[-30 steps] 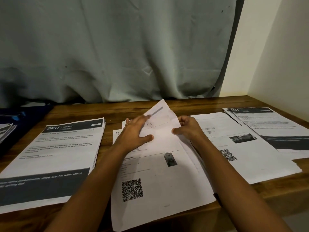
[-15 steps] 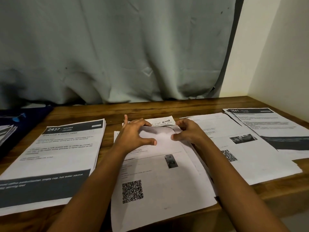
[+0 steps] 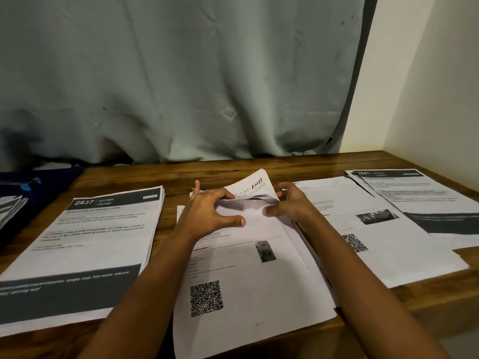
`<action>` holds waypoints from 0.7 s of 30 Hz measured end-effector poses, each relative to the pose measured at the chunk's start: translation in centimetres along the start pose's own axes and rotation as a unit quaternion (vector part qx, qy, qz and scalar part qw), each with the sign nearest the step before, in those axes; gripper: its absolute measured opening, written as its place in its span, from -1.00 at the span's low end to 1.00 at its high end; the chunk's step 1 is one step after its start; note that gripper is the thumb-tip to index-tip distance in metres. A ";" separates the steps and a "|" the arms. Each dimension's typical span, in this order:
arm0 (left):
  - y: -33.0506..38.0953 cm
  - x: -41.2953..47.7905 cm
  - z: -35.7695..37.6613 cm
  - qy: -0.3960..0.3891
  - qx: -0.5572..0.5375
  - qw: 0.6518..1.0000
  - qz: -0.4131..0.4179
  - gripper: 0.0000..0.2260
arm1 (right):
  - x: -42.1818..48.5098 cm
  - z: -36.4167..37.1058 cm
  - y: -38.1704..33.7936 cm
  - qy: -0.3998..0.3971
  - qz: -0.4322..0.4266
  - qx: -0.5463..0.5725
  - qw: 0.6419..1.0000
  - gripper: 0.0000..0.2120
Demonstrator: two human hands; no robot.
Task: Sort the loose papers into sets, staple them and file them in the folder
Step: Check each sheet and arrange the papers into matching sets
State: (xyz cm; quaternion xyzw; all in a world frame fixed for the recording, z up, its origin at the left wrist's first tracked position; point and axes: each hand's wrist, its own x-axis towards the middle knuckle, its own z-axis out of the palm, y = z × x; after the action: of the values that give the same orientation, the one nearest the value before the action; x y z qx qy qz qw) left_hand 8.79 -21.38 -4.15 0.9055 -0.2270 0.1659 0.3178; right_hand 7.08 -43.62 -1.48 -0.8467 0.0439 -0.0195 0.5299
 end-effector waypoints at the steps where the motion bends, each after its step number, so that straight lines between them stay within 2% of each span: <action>1: 0.0 0.1 0.0 0.000 0.000 1.000 -0.006 -0.36 | 0.0 0.0 0.0 0.005 -0.003 -0.007 1.000 -0.35; 7: 1.1 -0.3 -0.4 0.000 0.029 0.999 -0.022 -0.18 | -0.3 0.2 -0.1 0.008 -0.028 -0.033 0.999 -0.50; 13: 1.4 -0.4 -0.6 -0.037 0.007 0.999 -0.009 0.07 | -0.5 0.1 0.0 0.009 -0.036 -0.055 0.998 -0.50; 17: 1.8 -0.5 -0.7 -0.020 -0.021 1.000 0.005 0.08 | -0.6 0.0 0.1 0.012 -0.054 -0.049 0.997 -0.74; 21: 1.3 -0.5 -0.7 0.013 -0.041 0.999 -0.004 -0.05 | -1.1 0.0 -0.1 0.010 -0.074 -0.059 0.996 -0.69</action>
State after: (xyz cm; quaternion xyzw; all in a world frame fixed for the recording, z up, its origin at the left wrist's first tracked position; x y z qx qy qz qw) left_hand 7.57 -21.63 -3.19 0.8904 -0.2256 0.1664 0.3587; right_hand 5.99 -43.46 -1.40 -0.8770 -0.0121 -0.0644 0.4759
